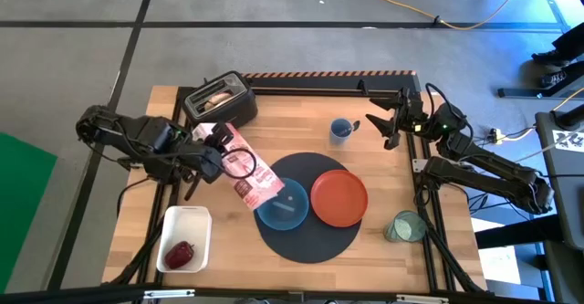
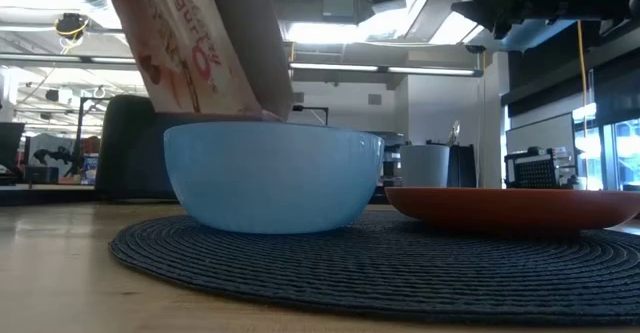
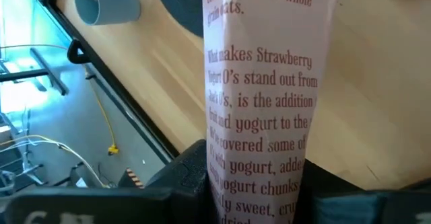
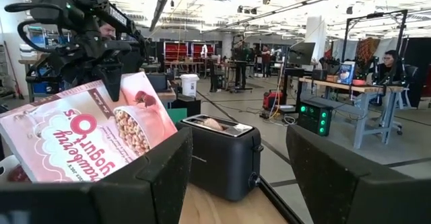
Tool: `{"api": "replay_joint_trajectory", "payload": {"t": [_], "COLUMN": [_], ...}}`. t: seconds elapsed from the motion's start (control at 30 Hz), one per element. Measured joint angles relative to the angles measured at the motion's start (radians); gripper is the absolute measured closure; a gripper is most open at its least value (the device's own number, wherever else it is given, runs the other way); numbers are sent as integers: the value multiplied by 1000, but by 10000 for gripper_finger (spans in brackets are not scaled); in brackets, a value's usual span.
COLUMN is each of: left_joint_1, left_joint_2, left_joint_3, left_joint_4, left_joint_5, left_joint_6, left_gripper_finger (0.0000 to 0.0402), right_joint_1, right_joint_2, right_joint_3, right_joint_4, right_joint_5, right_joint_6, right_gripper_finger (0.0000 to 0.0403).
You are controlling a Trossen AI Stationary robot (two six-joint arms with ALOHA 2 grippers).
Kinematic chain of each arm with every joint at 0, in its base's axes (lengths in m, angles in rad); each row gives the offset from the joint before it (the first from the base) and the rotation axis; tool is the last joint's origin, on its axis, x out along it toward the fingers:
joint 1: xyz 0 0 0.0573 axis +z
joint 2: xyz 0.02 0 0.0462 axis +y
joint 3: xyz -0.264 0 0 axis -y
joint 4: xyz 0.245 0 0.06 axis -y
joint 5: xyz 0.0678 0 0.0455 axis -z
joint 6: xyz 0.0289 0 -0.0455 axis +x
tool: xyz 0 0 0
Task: Arrange a breakfast setting
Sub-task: Pour the cereal from the box on the blue bowl
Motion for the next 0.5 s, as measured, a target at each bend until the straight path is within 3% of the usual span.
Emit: {"api": "replay_joint_trajectory", "payload": {"t": [0.5], "left_joint_1": [-72], "left_joint_2": [50], "left_joint_3": [0], "left_joint_4": [4], "left_joint_5": [-115], "left_joint_6": [189], "left_gripper_finger": [302], "right_joint_1": [0], "right_joint_2": [1], "right_joint_3": [0], "right_joint_4": [-42], "right_joint_5": [58], "right_joint_6": [-25], "right_gripper_finger": [171]}}
